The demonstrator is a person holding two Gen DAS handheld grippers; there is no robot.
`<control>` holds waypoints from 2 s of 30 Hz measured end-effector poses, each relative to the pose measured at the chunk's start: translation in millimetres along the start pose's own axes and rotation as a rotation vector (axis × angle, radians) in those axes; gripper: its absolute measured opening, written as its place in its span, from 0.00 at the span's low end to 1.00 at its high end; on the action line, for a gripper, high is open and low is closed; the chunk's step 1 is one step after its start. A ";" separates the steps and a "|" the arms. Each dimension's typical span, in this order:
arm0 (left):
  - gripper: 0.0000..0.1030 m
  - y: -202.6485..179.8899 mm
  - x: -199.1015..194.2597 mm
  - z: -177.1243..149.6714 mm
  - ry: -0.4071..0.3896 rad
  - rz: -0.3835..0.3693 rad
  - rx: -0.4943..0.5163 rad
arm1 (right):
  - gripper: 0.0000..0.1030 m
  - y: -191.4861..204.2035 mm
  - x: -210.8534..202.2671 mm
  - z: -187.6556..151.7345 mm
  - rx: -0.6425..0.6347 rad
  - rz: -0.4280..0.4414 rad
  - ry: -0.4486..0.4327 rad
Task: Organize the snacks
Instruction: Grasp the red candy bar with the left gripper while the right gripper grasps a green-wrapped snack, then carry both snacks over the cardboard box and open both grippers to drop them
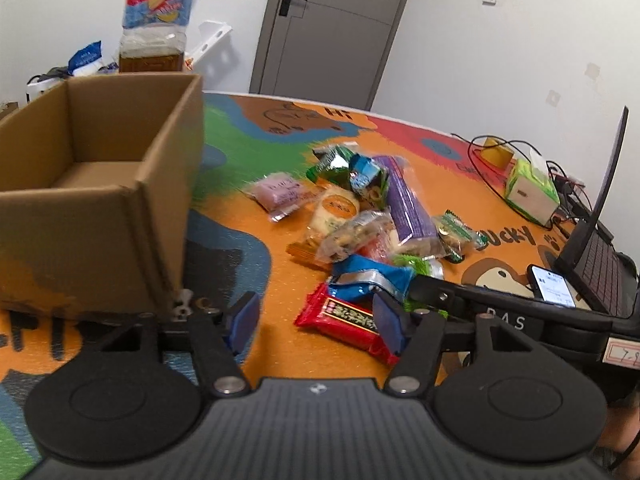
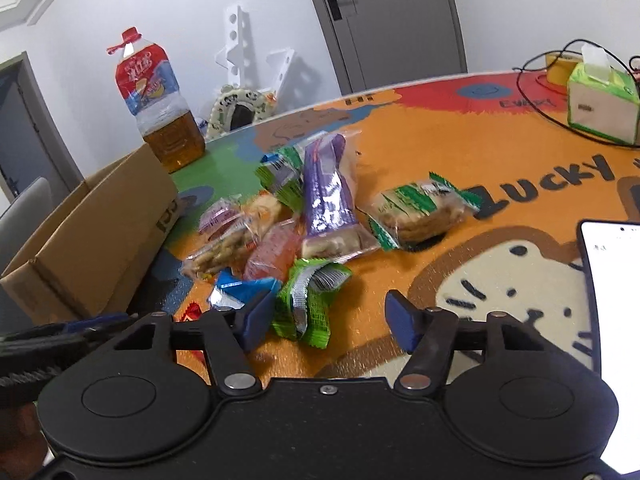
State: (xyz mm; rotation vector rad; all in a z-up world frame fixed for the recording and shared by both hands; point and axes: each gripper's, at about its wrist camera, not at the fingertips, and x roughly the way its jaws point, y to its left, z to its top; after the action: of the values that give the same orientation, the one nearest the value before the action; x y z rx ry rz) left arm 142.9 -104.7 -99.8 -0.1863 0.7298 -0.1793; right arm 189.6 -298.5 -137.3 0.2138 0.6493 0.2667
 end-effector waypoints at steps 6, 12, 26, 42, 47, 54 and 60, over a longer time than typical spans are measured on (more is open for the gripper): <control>0.56 -6.2 16.0 -1.8 0.019 0.006 -0.013 | 0.34 -5.4 -1.9 -1.4 -0.005 0.027 -0.001; 0.56 -14.6 22.9 -2.3 0.014 0.014 -0.002 | 0.31 -12.8 -11.2 -5.5 0.005 0.043 0.004; 0.56 -21.8 23.6 -10.9 -0.005 0.043 0.072 | 0.37 -10.5 -20.0 -9.8 -0.010 0.050 0.014; 0.18 -6.3 12.0 -13.2 0.003 0.086 0.026 | 0.33 7.4 -8.1 -7.5 -0.072 0.022 0.026; 0.17 -0.1 4.6 -13.6 -0.013 0.072 -0.015 | 0.32 8.0 -17.2 -8.2 -0.046 0.078 0.018; 0.17 1.9 -28.3 4.6 -0.097 0.074 -0.009 | 0.32 21.2 -36.0 9.2 -0.040 0.141 -0.039; 0.17 -1.4 -53.1 20.3 -0.158 0.078 0.005 | 0.32 35.6 -46.4 22.0 -0.061 0.170 -0.090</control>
State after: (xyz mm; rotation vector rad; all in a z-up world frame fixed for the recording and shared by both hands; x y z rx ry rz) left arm 117.6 -91.9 -50.5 -0.1653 0.5781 -0.0904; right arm 161.4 -281.8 -84.0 0.2219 0.5334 0.4374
